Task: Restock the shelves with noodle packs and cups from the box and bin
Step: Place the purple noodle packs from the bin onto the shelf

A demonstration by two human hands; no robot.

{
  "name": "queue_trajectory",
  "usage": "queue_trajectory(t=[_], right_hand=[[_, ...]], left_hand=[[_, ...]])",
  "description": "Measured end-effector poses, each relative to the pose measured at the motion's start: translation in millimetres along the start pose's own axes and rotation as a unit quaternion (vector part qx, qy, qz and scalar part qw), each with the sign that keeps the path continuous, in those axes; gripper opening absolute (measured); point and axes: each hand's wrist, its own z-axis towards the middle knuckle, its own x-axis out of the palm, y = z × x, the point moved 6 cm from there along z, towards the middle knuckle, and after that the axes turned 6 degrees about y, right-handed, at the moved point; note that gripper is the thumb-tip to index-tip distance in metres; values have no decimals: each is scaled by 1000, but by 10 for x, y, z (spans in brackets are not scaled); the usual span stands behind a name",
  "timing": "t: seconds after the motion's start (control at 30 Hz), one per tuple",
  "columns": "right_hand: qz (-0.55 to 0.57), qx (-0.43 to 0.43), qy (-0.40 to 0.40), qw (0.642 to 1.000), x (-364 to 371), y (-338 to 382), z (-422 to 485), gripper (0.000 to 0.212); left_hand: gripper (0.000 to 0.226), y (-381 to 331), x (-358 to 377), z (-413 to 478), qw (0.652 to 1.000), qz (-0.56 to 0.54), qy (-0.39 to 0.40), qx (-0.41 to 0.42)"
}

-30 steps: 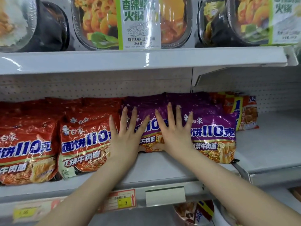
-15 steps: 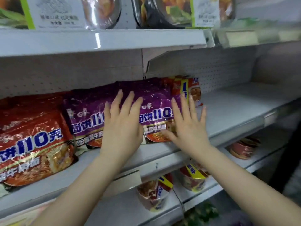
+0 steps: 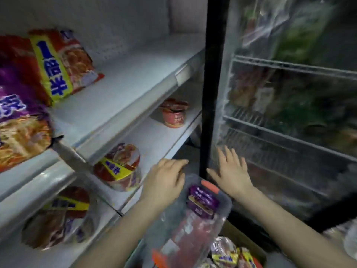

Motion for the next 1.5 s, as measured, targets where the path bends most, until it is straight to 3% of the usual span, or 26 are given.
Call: queue_trajectory(t=[0.13,0.37,0.47,0.73,0.87,1.0,1.07,1.17,1.33,1.5], right_hand=[[34,69,132,988,825,-616,-5,77],[89,89,288,949,2452,-936,260,32],[91,96,330,935,2960,-894,410,37],[-48,129,380,915,3698,-931,683,56],[-25,105,375,921,3711,-831,693,41],[46,66,359,930,3494,-543,635,23],[134,56,362,921,3306,-383,607,22],[267,29,338,902,2890,-126,587,24],[350,-49,285,891,2071,360,463,17],[303,-218,127,919,1119,694,331,73]], left_hand=[[31,147,1130,40,979,-94,156,-96],[42,547,2829,-443,912,-195,273,-237],[40,668,3291,-703,889,-221,297,-269],[43,912,3907,-1044,869,-227,321,-302],[40,944,4013,-1080,863,-237,316,-314],[58,809,3938,-957,869,-250,307,-297],[67,707,3819,-840,875,-261,297,-280],[55,659,3534,-762,884,-252,253,-302],[40,778,2819,-655,887,-253,176,-343],[38,908,1649,-436,901,-279,69,-325]])
